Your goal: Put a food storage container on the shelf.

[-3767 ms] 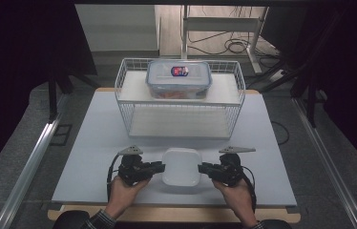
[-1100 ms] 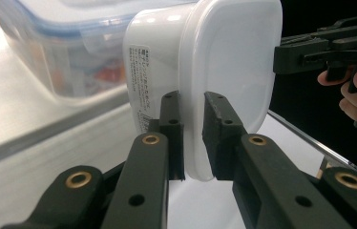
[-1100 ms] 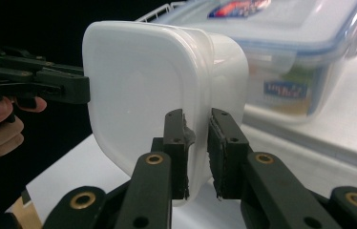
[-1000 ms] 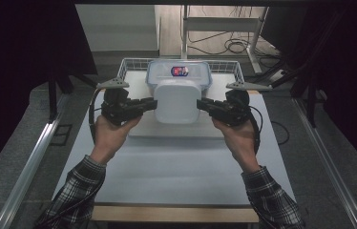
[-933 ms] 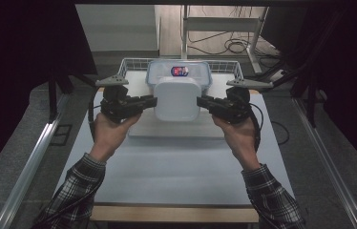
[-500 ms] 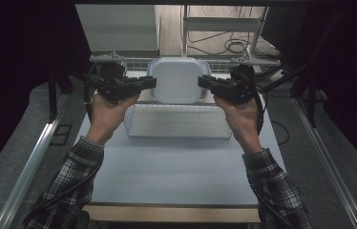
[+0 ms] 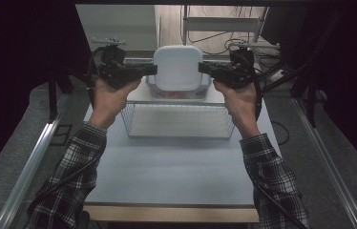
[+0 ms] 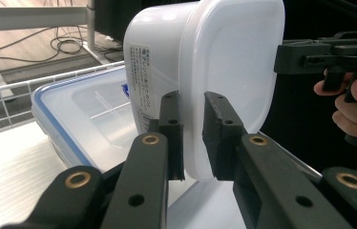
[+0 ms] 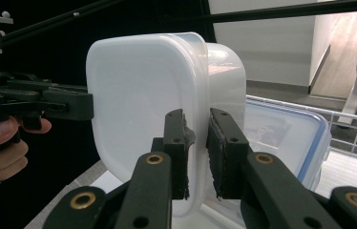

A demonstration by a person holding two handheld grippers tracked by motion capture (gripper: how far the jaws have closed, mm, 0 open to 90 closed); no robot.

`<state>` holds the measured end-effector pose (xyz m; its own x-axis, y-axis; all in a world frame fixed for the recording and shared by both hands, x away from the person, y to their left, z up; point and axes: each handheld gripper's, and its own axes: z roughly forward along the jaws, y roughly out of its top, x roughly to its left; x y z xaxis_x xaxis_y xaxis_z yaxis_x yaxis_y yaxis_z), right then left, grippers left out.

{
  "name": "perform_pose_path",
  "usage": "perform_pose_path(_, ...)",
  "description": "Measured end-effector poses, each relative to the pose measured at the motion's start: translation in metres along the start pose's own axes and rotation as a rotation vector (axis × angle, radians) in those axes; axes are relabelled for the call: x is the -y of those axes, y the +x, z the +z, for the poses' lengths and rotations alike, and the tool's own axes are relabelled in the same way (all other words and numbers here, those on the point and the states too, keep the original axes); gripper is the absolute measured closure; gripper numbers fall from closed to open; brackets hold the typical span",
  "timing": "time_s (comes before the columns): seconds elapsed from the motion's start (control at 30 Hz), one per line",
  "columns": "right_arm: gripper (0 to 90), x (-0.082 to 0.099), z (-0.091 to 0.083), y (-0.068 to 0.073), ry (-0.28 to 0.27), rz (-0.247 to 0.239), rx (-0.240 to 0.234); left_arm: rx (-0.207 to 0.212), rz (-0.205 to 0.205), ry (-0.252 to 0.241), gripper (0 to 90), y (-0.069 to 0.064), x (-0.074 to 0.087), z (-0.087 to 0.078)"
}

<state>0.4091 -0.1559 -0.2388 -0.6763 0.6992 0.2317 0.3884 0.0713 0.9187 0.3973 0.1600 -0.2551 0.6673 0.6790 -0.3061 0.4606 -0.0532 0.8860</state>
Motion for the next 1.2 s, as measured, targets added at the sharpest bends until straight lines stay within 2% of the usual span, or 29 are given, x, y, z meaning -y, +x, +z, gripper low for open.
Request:
perform_pose_path(0.2, 76.8, -0.004, 0.005, -0.002, 0.011, 0.005, 0.012, 0.013, -0.026, -0.014, 77.3, 0.008, -0.001, 0.004)
perform_pose_path(0.3, 73.1, -0.005, 0.008, -0.002, 0.016, 0.003, 0.016, 0.026, -0.032, -0.019, 74.1, 0.010, -0.003, 0.005)
perform_pose_path(0.43, 69.6, -0.007, 0.012, -0.003, 0.016, 0.008, 0.027, 0.014, -0.018, -0.013, 69.4, 0.009, -0.007, 0.009)
perform_pose_path(0.6, 67.7, -0.008, 0.018, -0.006, 0.022, 0.007, 0.049, -0.023, 0.007, 0.016, 66.6, 0.009, -0.010, 0.016)
perform_pose_path(0.8, 64.2, -0.010, 0.024, -0.011, 0.024, 0.021, 0.056, -0.020, -0.014, 0.016, 65.1, 0.015, -0.011, 0.023)
perform_pose_path(0.93, 59.4, -0.011, 0.028, -0.012, 0.025, 0.018, 0.072, -0.058, 0.005, 0.029, 60.7, 0.014, -0.013, 0.026)
perform_pose_path(1.0, 57.7, -0.012, 0.031, -0.013, 0.025, 0.016, 0.095, -0.061, 0.007, 0.024, 59.1, 0.015, -0.014, 0.028)
perform_pose_path(1.2, 55.3, -0.013, 0.036, -0.018, 0.015, 0.023, 0.121, -0.057, -0.001, 0.019, 56.5, 0.015, -0.015, 0.030)
